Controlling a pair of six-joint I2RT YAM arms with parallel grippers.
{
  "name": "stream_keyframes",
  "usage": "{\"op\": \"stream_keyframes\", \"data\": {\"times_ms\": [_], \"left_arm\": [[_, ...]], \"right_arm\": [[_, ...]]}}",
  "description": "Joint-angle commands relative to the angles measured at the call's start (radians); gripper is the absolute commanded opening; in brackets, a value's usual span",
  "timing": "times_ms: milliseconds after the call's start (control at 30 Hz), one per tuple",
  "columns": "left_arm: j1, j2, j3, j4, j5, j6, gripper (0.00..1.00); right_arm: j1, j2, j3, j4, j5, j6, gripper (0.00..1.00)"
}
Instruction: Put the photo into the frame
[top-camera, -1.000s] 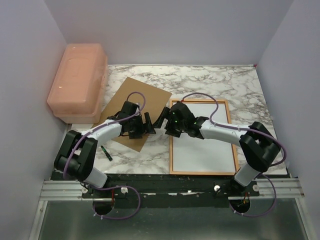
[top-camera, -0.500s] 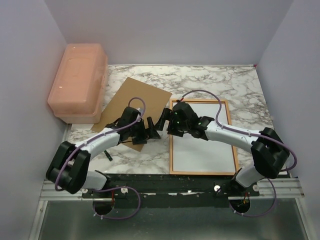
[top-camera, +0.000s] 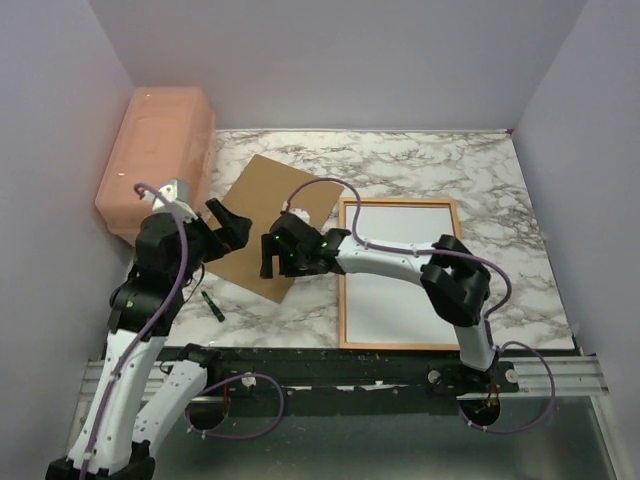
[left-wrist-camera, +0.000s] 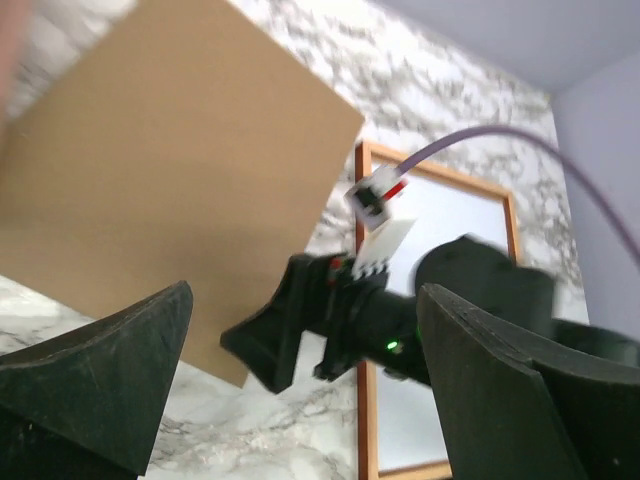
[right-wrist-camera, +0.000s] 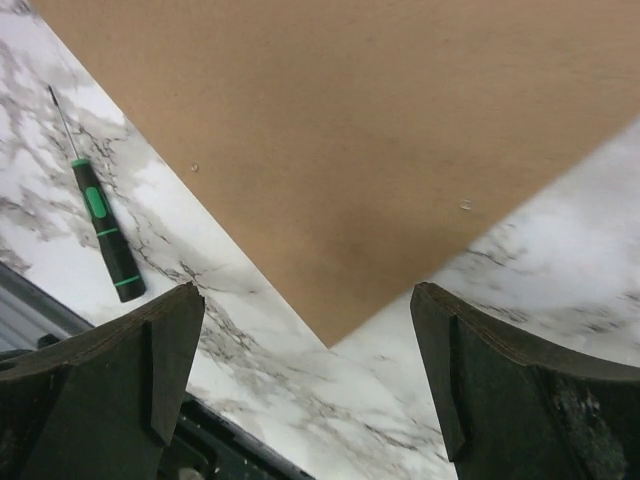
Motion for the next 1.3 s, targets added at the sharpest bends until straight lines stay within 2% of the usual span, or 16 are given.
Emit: {"op": "stream_keyframes", "data": {"times_ms": [0, 200, 400, 533, 767, 1000, 1267], "left_arm": [[0.015, -0.115, 0.119, -0.187, -0.216, 0.078, 0.97], [0.016, -0.133, 0.19, -0.225, -0.229, 0.1, 0.98], [0.016, -0.112, 0.151, -0.197, -0.188, 0.093, 0.98], [0.016, -0.092, 0.119, -0.177, -0.158, 0.087, 0.98], [0.017, -0.061, 0.084, -0.151, -0.12, 0.082, 0.98], [0.018, -0.042, 0.056, -0.127, -0.089, 0.076, 0.98], [0.019, 0.007, 0.017, -0.095, -0.029, 0.082, 0.98]], "right_arm": [[0.057, 0.135, 0.163, -0.139, 0.117, -0.086, 0.93], [0.122, 0.259, 0.311, -0.205, 0.23, -0.167, 0.93], [0.18, 0.321, 0.343, -0.24, 0.333, -0.245, 0.93], [0.196, 0.363, 0.373, -0.35, 0.427, -0.235, 0.92], [0.197, 0.339, 0.214, -0.369, 0.511, -0.24, 0.92], [0.185, 0.298, 0.028, -0.322, 0.485, -0.214, 0.92], [0.111, 0.183, -0.149, -0.24, 0.423, -0.199, 0.91]]}}
